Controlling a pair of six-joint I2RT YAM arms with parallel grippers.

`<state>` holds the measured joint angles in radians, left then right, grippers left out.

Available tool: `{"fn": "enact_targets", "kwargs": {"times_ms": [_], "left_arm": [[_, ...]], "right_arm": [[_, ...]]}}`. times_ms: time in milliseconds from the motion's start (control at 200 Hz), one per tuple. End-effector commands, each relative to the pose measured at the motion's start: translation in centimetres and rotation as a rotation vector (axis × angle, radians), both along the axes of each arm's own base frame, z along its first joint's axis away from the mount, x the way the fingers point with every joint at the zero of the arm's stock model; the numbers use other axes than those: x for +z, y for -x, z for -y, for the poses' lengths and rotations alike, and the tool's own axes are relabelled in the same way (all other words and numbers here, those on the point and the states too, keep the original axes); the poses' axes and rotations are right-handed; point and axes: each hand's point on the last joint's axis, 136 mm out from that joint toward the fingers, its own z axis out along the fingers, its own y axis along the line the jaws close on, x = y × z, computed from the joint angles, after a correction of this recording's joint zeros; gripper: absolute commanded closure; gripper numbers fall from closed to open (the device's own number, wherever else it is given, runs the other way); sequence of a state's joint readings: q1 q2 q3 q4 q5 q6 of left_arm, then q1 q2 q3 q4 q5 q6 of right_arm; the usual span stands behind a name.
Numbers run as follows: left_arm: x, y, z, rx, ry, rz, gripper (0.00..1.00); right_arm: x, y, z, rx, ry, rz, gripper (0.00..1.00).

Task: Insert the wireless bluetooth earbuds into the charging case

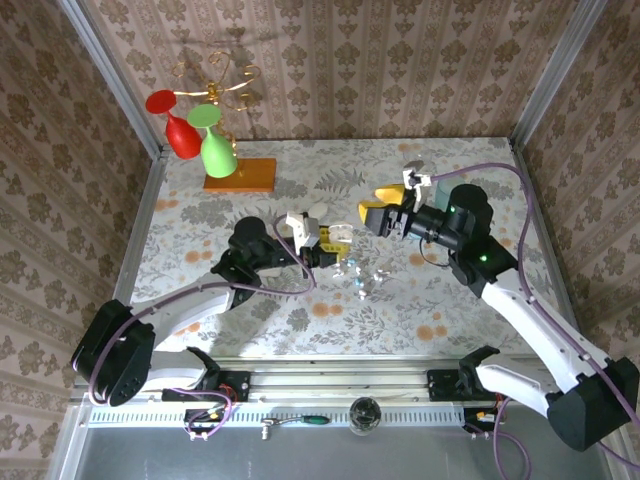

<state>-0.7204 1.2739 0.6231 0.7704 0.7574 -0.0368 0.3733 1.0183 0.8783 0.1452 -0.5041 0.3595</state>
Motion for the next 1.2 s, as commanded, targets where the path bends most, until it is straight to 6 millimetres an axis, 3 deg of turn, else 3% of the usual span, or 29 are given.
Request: {"fn": "enact_targets", "kwargs": {"times_ms": [0, 120, 255, 405, 640, 820, 1195], "left_arm": [[1.9, -0.4, -0.8, 0.069, 0.089, 0.059, 0.98], [1.1, -0.4, -1.0, 0.08, 0.066, 0.092, 1.0], [-0.4, -0.6, -0.9, 0.073, 0.001, 0.091, 1.0], [-0.9, -1.3, -1.8, 0.083, 0.011, 0.06, 1.0], [-2.7, -2.8, -2.6, 0.139, -0.04, 0.063, 1.0], [-3.9, -3.5, -3.2, 0.183, -0.074, 0.07, 1.0], [-4.2, -3.7, -4.2, 0.19, -0.069, 0.038, 1.0]], "right_arm": [[-3.1, -1.5, 3.2, -0.179, -0.027, -0.147, 0.26], [-6.6, -1.8, 4.5, -0.242, -0.007, -0.274, 0.27], [-10.7, -1.9, 4.5, -0.258, 0.039, -0.428, 0.25], [-15.7, -1.8, 4.8, -0.293, 0.133, -0.627, 0.23], [-22.0, -0.7, 3.9, -0.298, 0.283, -0.807, 0.26], [-25.2, -0.4, 2.3, -0.255, 0.478, -0.858, 0.34], [-28.3, -1.6, -0.1, -0.155, 0.652, -0.919, 0.41]]}}
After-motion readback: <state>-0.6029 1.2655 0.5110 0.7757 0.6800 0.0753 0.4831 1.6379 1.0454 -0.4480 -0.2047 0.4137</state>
